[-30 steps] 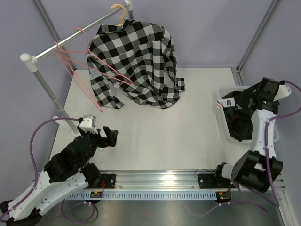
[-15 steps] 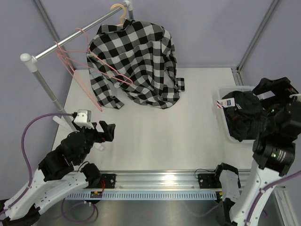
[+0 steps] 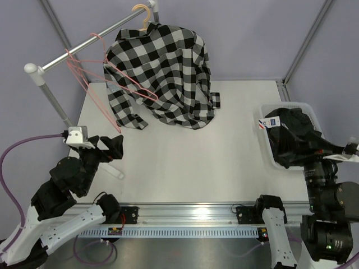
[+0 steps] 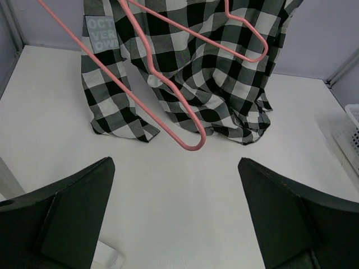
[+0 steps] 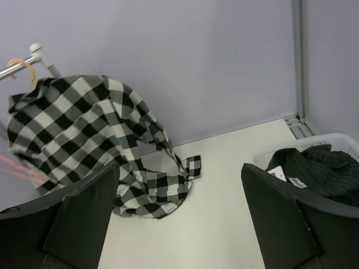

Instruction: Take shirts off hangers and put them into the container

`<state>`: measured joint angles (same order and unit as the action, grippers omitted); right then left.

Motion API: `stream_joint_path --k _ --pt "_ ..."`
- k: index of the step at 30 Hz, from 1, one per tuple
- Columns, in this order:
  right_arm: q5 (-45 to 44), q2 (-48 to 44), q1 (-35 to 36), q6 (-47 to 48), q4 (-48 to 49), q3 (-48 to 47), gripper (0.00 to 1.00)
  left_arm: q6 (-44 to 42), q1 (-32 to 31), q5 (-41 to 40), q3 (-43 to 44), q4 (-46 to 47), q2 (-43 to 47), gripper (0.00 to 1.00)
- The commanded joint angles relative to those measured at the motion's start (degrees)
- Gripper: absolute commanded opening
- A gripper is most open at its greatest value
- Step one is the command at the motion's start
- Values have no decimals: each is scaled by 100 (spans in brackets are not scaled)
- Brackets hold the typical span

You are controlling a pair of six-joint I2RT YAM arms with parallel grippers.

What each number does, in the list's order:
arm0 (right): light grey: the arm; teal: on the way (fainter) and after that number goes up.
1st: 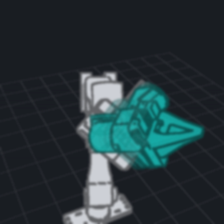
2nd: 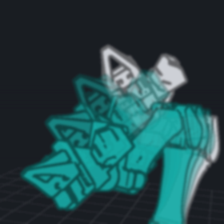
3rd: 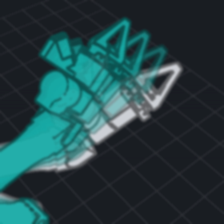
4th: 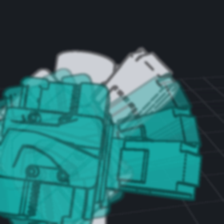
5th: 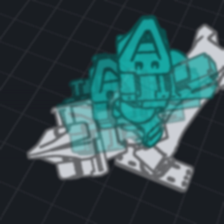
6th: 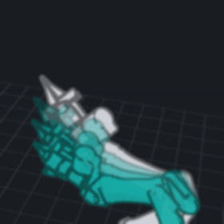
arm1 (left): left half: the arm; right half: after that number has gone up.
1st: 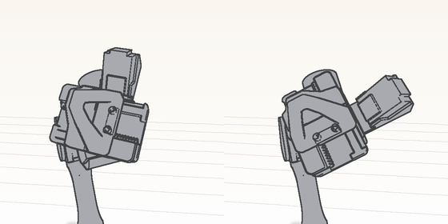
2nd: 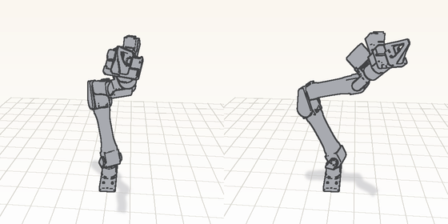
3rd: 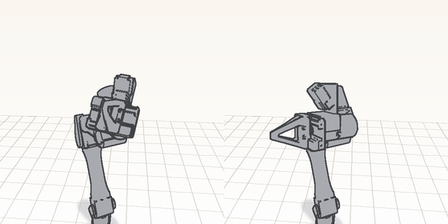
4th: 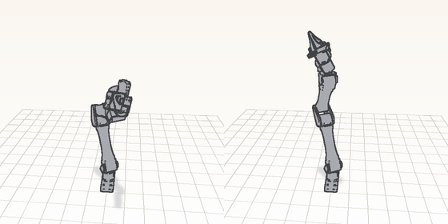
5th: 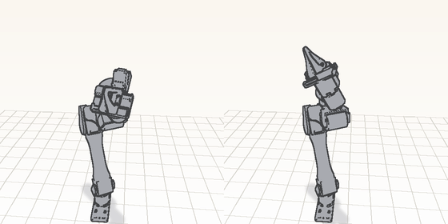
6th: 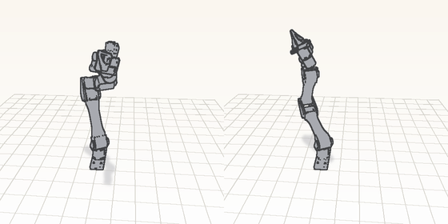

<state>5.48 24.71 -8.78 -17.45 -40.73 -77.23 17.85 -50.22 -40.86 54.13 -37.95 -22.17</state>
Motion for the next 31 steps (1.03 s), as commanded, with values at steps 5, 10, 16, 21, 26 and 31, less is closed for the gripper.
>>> stream_joint_path --k 5,10,16,21,26,31 --pt "-494 -1124 842 638 -154 717 99 -167 12 -800 -288 297 503 99" --pt "-820 -1732 1193 726 -313 1192 100 -238 12 -959 -648 420 758 99" --pt "-1127 -2374 1299 805 -401 1570 99 -176 12 -1047 -1105 543 987 99" --pt "-1110 -2427 1326 787 -374 1738 100 -220 12 -1055 -1378 710 978 99" --pt "-1136 -2681 1317 787 -313 1860 99 -299 29 -1038 -1475 710 820 99" --pt "-1198 -2744 1326 831 -365 1844 100 -431 73 -915 -1572 816 697 99"
